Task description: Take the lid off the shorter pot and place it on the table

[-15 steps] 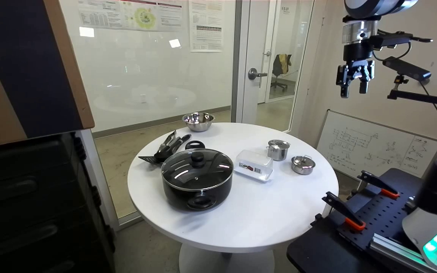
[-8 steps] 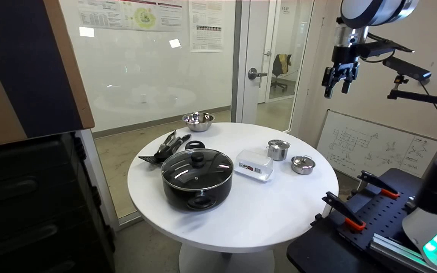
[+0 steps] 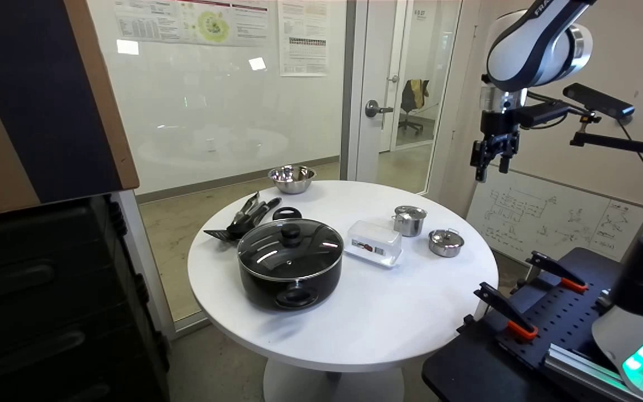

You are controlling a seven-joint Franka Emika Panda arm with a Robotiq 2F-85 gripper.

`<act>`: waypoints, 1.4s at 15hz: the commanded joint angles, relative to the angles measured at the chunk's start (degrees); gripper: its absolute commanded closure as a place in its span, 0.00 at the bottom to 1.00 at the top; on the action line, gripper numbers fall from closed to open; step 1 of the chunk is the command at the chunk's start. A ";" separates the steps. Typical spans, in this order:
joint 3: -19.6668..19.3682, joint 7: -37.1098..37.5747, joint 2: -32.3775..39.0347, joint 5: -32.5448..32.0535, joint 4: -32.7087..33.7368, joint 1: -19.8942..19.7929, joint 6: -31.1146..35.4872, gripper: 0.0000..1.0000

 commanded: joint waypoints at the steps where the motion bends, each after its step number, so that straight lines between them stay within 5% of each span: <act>1: -0.64 5.53 9.00 -6.96 3.03 -1.40 6.84 0.00; 5: -3.11 16.37 17.21 -15.87 7.27 -0.15 10.58 0.00; 6: -2.83 10.84 12.20 -11.73 3.63 -0.09 9.20 0.00; 12: -3.51 13.02 13.43 -12.60 3.55 0.27 10.98 0.00; 21: -6.84 20.93 23.94 -18.89 5.53 6.40 22.99 0.00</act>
